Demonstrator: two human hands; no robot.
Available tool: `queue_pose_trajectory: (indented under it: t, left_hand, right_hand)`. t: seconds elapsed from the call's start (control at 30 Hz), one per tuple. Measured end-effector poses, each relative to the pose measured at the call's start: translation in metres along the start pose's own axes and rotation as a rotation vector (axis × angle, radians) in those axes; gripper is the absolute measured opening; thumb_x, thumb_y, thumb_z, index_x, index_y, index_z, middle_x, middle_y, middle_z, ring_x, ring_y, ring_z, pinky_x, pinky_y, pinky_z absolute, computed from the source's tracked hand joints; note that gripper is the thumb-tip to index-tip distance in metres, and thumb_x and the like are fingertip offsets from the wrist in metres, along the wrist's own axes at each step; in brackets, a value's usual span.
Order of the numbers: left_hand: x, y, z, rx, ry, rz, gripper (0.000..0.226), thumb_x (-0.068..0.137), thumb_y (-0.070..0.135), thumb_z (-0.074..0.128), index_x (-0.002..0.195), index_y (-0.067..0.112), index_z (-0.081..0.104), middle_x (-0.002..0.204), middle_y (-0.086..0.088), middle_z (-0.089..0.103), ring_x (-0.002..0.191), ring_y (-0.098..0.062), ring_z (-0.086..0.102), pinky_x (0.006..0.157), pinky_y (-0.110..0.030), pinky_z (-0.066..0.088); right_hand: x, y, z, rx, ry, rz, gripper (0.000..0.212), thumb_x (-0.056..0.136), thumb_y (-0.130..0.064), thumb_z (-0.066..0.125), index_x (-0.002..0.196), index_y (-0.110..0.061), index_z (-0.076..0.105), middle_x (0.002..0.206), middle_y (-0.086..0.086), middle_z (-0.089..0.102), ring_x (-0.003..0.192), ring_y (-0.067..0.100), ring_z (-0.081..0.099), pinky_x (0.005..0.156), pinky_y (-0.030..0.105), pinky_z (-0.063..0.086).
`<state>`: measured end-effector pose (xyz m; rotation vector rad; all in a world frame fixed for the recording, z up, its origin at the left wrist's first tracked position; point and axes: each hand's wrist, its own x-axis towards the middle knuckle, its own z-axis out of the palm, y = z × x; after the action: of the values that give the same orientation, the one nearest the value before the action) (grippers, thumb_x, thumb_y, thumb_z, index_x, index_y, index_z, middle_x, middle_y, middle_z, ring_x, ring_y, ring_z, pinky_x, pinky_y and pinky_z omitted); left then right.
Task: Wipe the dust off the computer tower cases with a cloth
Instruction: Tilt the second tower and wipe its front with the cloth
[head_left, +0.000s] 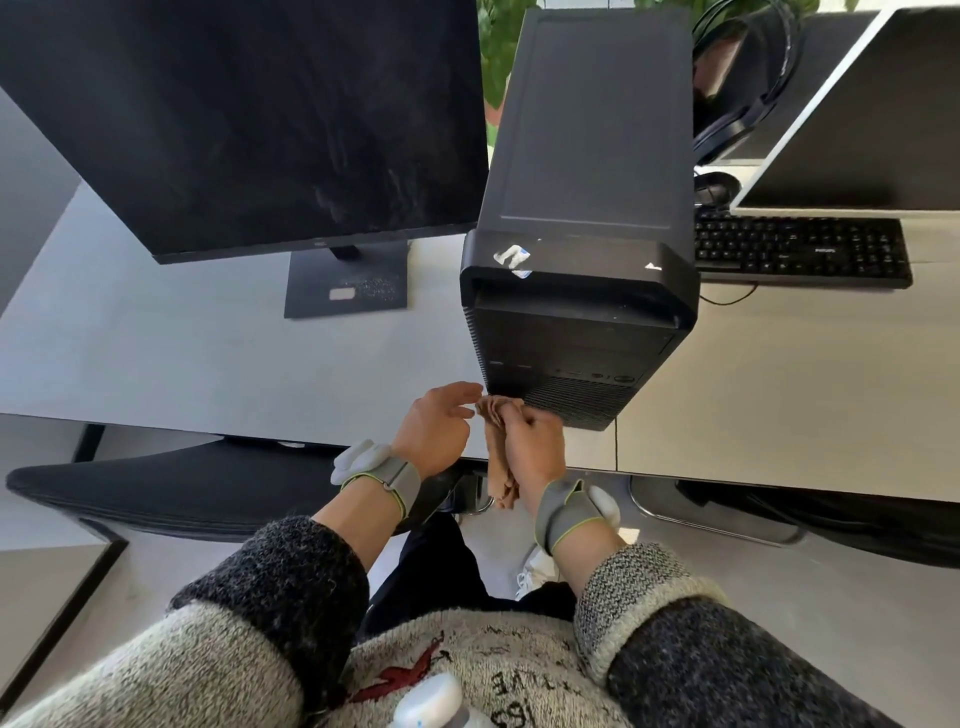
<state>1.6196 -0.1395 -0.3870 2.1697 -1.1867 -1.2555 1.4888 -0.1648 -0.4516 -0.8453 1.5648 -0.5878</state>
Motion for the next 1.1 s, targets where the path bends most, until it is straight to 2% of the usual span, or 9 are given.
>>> queue_pose_trajectory:
  t: [0.17,0.37,0.43,0.57,0.67,0.77,0.9,1.0,1.1]
  left_hand:
    - [-0.001,0.001,0.0,0.02,-0.008,-0.002,0.074,0.083,-0.017,0.04,0.143,0.02,0.06,0.141,0.003,0.063,0.12,-0.01,0.062,0.104,-0.031,0.052]
    - [0.004,-0.002,0.0,0.055,0.037,0.01,0.071,0.082,-0.013,0.046,0.141,0.023,0.06,0.136,-0.001,0.067,0.127,-0.02,0.062,0.111,-0.042,0.049]
    - [0.002,-0.003,0.001,0.007,0.013,-0.018,0.074,0.08,-0.017,0.045,0.142,0.023,0.059,0.138,-0.001,0.066,0.125,-0.019,0.063,0.108,-0.038,0.051]
    - [-0.001,-0.001,0.0,-0.047,-0.01,-0.021,0.074,0.082,-0.02,0.044,0.143,0.02,0.058,0.139,-0.001,0.064,0.121,-0.017,0.064,0.097,-0.031,0.055]
    - [0.001,0.003,-0.001,-0.057,-0.011,-0.017,0.074,0.082,-0.02,0.044,0.143,0.02,0.057,0.139,0.0,0.064,0.12,-0.016,0.063,0.098,-0.03,0.054]
    - [-0.001,0.003,0.0,-0.028,-0.015,-0.008,0.074,0.081,-0.018,0.044,0.143,0.021,0.058,0.138,0.001,0.064,0.119,-0.015,0.064,0.098,-0.027,0.052]
    - [-0.003,0.001,0.0,-0.052,-0.008,-0.018,0.072,0.082,-0.018,0.043,0.141,0.02,0.059,0.138,-0.001,0.065,0.118,-0.016,0.065,0.101,-0.032,0.054]
    - [-0.004,0.003,-0.001,-0.058,-0.006,-0.014,0.071,0.083,-0.019,0.043,0.141,0.018,0.059,0.138,-0.001,0.065,0.118,-0.016,0.065,0.1,-0.031,0.054]
    - [-0.006,0.005,-0.001,-0.04,-0.019,-0.01,0.072,0.083,-0.018,0.043,0.143,0.019,0.058,0.138,0.0,0.064,0.119,-0.015,0.064,0.099,-0.027,0.053]
  right_hand:
    - [0.005,0.001,-0.004,-0.06,-0.023,0.052,0.025,0.094,-0.032,0.068,0.073,-0.022,0.076,0.08,0.003,0.075,0.083,0.025,0.071,0.075,0.032,0.056]
    - [-0.008,-0.006,0.008,-0.089,-0.017,-0.224,0.043,0.092,-0.04,0.062,0.063,-0.009,0.065,0.059,0.006,0.059,0.063,0.026,0.056,0.062,0.038,0.045]
    - [0.0,0.002,0.008,-0.121,-0.015,-0.112,0.038,0.092,-0.039,0.067,0.065,-0.011,0.069,0.062,0.001,0.063,0.064,0.021,0.059,0.063,0.033,0.048]
    - [0.027,0.026,0.006,-0.05,0.055,0.136,0.048,0.074,-0.054,0.064,0.094,-0.013,0.079,0.102,0.01,0.078,0.099,0.036,0.072,0.092,0.045,0.059]
    - [0.005,-0.002,0.004,0.015,0.065,0.044,0.029,0.088,-0.039,0.065,0.081,-0.013,0.078,0.088,0.007,0.078,0.089,0.032,0.071,0.084,0.041,0.057]
    - [0.0,0.001,0.004,-0.028,0.007,-0.021,0.031,0.093,-0.032,0.066,0.071,-0.011,0.074,0.073,0.007,0.073,0.078,0.031,0.067,0.074,0.043,0.055]
    - [0.016,0.01,0.001,-0.084,0.022,0.161,0.026,0.092,-0.034,0.067,0.09,-0.012,0.08,0.099,0.012,0.079,0.098,0.035,0.072,0.09,0.043,0.058]
    - [0.014,0.01,0.006,0.059,0.006,0.14,0.027,0.081,-0.042,0.07,0.079,-0.02,0.084,0.083,-0.002,0.081,0.089,0.024,0.076,0.087,0.039,0.06]
    - [0.005,0.006,0.008,0.041,0.002,0.058,0.027,0.086,-0.035,0.069,0.067,-0.018,0.076,0.069,0.0,0.074,0.073,0.023,0.069,0.073,0.04,0.057]
